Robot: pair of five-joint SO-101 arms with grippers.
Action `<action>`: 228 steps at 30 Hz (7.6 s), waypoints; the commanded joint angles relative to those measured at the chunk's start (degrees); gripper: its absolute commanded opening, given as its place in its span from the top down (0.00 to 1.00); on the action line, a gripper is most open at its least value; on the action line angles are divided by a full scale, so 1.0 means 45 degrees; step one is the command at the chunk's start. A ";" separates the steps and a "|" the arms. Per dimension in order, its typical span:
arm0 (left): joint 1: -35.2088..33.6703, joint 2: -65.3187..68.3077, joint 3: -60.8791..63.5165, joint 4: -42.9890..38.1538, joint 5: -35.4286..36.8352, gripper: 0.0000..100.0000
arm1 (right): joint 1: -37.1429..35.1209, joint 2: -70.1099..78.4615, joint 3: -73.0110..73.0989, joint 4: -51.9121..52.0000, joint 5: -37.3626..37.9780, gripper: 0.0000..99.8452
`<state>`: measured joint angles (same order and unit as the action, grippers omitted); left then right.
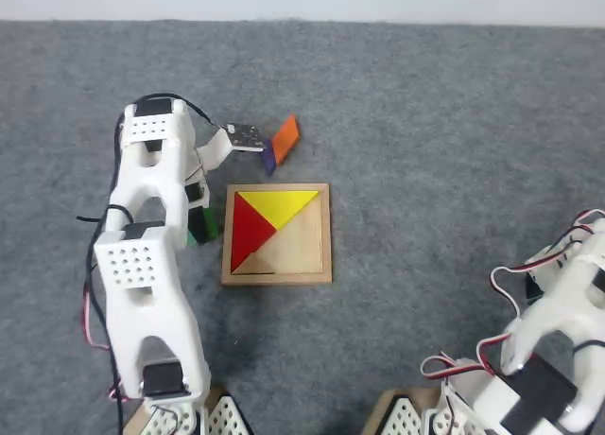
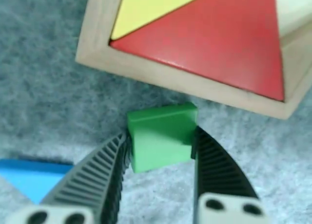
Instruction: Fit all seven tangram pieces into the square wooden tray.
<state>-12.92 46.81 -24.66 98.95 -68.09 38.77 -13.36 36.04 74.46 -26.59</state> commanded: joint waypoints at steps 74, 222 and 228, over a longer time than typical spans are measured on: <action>0.0274 -1.5512 1.8764 -0.5548 -0.1661 0.93 | -0.0147 -0.0694 -0.0586 -0.0166 0.0176 0.97; 0.7150 -0.8596 1.1243 -0.6740 1.1214 0.98 | -0.0225 -0.0615 -0.0567 -0.0166 0.0176 0.97; 0.6838 -0.8596 1.1223 -0.6818 1.1253 0.82 | -0.0225 -0.0615 -0.0567 -0.0166 0.0176 0.97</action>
<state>18.81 8.31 26.07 67.91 -18.07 38.77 -13.36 36.04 74.46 -26.59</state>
